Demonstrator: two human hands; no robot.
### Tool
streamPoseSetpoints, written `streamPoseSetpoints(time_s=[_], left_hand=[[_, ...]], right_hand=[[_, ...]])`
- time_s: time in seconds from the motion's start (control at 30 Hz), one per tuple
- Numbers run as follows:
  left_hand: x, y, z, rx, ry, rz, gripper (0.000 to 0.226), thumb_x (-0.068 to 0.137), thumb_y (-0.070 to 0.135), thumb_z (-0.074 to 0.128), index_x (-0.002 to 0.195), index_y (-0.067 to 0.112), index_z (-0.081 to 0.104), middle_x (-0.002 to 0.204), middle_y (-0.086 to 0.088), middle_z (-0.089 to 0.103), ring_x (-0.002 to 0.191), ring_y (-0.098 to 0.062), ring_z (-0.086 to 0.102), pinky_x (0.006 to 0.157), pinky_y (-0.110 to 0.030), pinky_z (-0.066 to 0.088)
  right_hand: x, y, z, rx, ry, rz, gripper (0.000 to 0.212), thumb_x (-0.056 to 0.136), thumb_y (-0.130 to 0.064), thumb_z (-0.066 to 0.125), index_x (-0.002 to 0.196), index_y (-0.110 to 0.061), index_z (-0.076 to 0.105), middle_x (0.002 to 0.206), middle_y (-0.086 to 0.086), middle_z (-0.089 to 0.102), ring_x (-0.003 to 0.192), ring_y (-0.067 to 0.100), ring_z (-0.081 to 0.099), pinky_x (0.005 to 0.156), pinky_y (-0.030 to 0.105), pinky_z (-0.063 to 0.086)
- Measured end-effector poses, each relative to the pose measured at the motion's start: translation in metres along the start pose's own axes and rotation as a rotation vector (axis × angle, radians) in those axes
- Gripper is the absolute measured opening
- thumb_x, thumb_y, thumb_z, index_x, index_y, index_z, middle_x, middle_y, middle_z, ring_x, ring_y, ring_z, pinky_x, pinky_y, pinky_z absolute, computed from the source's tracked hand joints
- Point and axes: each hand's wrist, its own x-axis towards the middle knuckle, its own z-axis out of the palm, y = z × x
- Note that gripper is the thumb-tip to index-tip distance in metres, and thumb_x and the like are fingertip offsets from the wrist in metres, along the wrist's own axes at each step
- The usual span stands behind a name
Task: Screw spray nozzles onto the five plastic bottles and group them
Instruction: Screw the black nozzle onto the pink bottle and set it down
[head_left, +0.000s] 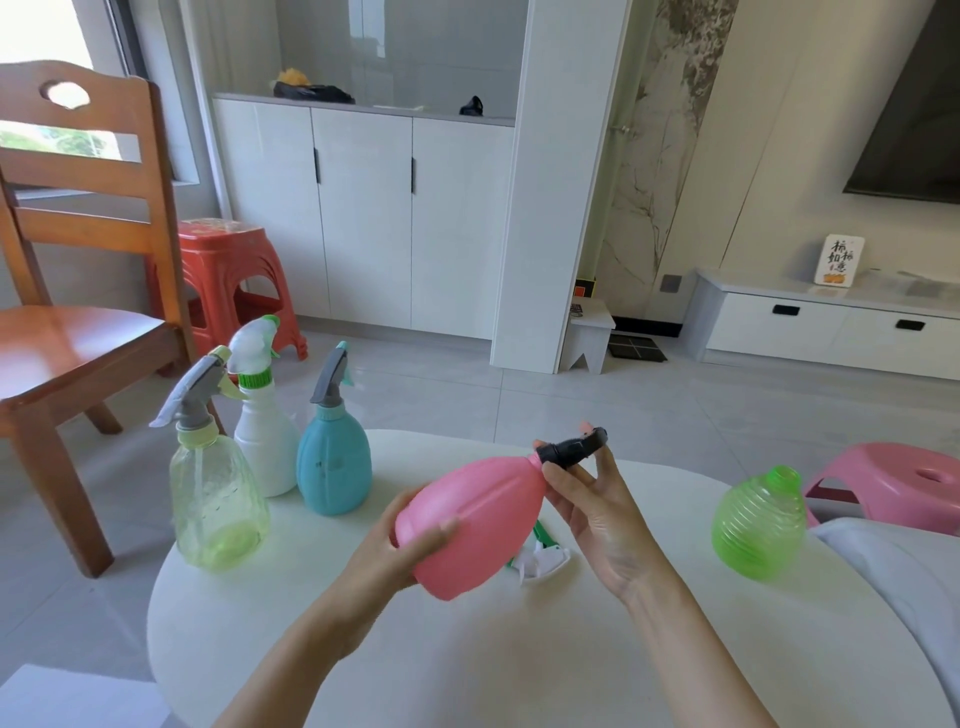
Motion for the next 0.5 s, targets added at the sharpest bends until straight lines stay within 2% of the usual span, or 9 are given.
streamPoseSetpoints(time_s=[0.07, 0.13, 0.23, 0.3, 0.37, 0.43, 0.5], left_hand=[[0.002, -0.001, 0.001, -0.173, 0.009, -0.115, 0.068, 0.058, 0.067, 0.077, 0.116, 0.036, 0.061, 0.105, -0.002, 0.075, 0.091, -0.02, 0.073, 0.066, -0.031, 0.058], [0.003, -0.003, 0.0, -0.338, 0.024, -0.232, 0.049, 0.067, 0.062, 0.071, 0.104, 0.031, 0.071, 0.095, -0.011, 0.076, 0.084, -0.03, 0.074, 0.061, -0.038, 0.059], [0.007, -0.005, -0.003, -0.381, 0.029, -0.307, 0.048, 0.065, 0.064, 0.062, 0.09, 0.026, 0.078, 0.09, -0.02, 0.075, 0.079, -0.039, 0.072, 0.057, -0.044, 0.059], [0.009, -0.005, -0.006, -0.331, 0.056, -0.242, 0.048, 0.064, 0.065, 0.062, 0.093, 0.029, 0.077, 0.088, -0.016, 0.076, 0.08, -0.036, 0.073, 0.057, -0.042, 0.059], [0.009, -0.002, -0.009, -0.243, 0.09, -0.134, 0.051, 0.064, 0.066, 0.067, 0.104, 0.035, 0.069, 0.092, -0.007, 0.077, 0.085, -0.03, 0.074, 0.062, -0.039, 0.06], [0.007, 0.001, -0.008, -0.151, 0.076, -0.052, 0.065, 0.06, 0.073, 0.071, 0.114, 0.039, 0.059, 0.104, -0.001, 0.075, 0.095, -0.021, 0.072, 0.072, -0.034, 0.059], [0.004, 0.001, -0.005, -0.048, 0.066, 0.02, 0.084, 0.048, 0.076, 0.074, 0.121, 0.039, 0.055, 0.116, 0.004, 0.07, 0.103, -0.012, 0.068, 0.079, -0.029, 0.057]], right_hand=[[0.0, 0.002, 0.003, 0.021, 0.002, 0.027, 0.1, 0.058, -0.011, 0.082, 0.143, -0.022, 0.031, 0.107, 0.007, 0.074, 0.102, 0.014, 0.069, 0.092, 0.026, 0.05], [-0.001, 0.003, 0.007, 0.033, -0.028, 0.067, 0.1, 0.049, -0.019, 0.091, 0.136, -0.015, 0.042, 0.106, 0.006, 0.074, 0.1, 0.014, 0.069, 0.082, 0.021, 0.054], [-0.003, 0.0, 0.011, -0.018, -0.071, 0.074, 0.092, 0.039, -0.029, 0.095, 0.121, -0.015, 0.055, 0.104, 0.004, 0.075, 0.099, 0.014, 0.069, 0.08, 0.019, 0.054], [-0.002, 0.002, 0.01, -0.063, -0.048, 0.042, 0.073, 0.044, -0.026, 0.093, 0.109, -0.017, 0.06, 0.101, 0.006, 0.075, 0.097, 0.015, 0.07, 0.088, 0.025, 0.053], [-0.002, 0.005, 0.01, -0.078, 0.007, 0.023, 0.053, 0.051, -0.019, 0.086, 0.098, -0.018, 0.062, 0.097, 0.006, 0.076, 0.093, 0.015, 0.071, 0.089, 0.026, 0.053], [-0.001, 0.008, 0.012, -0.02, 0.031, 0.036, 0.051, 0.054, -0.015, 0.082, 0.1, -0.015, 0.061, 0.097, 0.004, 0.076, 0.091, 0.013, 0.071, 0.083, 0.022, 0.055], [-0.001, 0.011, 0.012, 0.016, 0.058, 0.059, 0.06, 0.054, -0.019, 0.082, 0.109, -0.01, 0.06, 0.1, 0.005, 0.075, 0.094, 0.012, 0.071, 0.081, 0.021, 0.056]])
